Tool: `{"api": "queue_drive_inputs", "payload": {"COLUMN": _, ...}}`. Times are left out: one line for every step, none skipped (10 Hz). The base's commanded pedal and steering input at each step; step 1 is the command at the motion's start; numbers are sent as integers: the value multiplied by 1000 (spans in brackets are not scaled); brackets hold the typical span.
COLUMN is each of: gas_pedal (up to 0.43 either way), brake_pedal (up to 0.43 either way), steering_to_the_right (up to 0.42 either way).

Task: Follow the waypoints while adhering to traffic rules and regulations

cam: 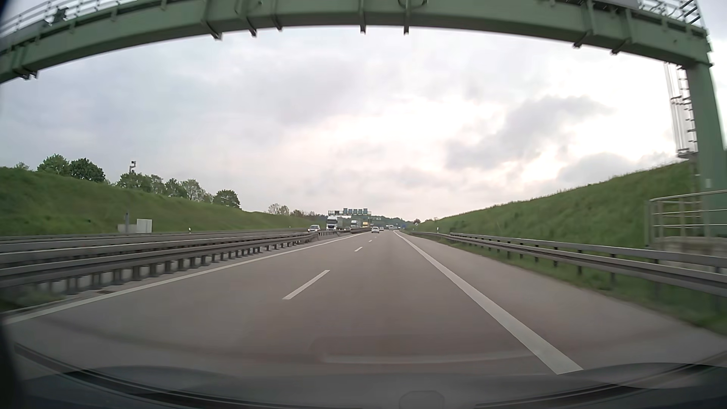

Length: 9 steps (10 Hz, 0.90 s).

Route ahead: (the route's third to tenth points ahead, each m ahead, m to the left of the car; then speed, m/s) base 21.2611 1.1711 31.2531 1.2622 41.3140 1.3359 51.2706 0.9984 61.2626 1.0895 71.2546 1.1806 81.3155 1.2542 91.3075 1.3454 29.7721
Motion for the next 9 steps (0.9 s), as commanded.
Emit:
{"api": "queue_drive_inputs", "payload": {"gas_pedal": 220, "brake_pedal": 0, "steering_to_the_right": -1}}
{"api": "queue_drive_inputs", "payload": {"gas_pedal": 220, "brake_pedal": 0, "steering_to_the_right": 0}}
{"api": "queue_drive_inputs", "payload": {"gas_pedal": 220, "brake_pedal": 0, "steering_to_the_right": 1}}
{"api": "queue_drive_inputs", "payload": {"gas_pedal": 220, "brake_pedal": 0, "steering_to_the_right": 1}}
{"api": "queue_drive_inputs", "payload": {"gas_pedal": 220, "brake_pedal": 0, "steering_to_the_right": 1}}
{"api": "queue_drive_inputs", "payload": {"gas_pedal": 220, "brake_pedal": 0, "steering_to_the_right": 1}}
{"api": "queue_drive_inputs", "payload": {"gas_pedal": 220, "brake_pedal": 0, "steering_to_the_right": 1}}
{"api": "queue_drive_inputs", "payload": {"gas_pedal": 220, "brake_pedal": 0, "steering_to_the_right": 1}}
{"api": "queue_drive_inputs", "payload": {"gas_pedal": 220, "brake_pedal": 0, "steering_to_the_right": 0}}
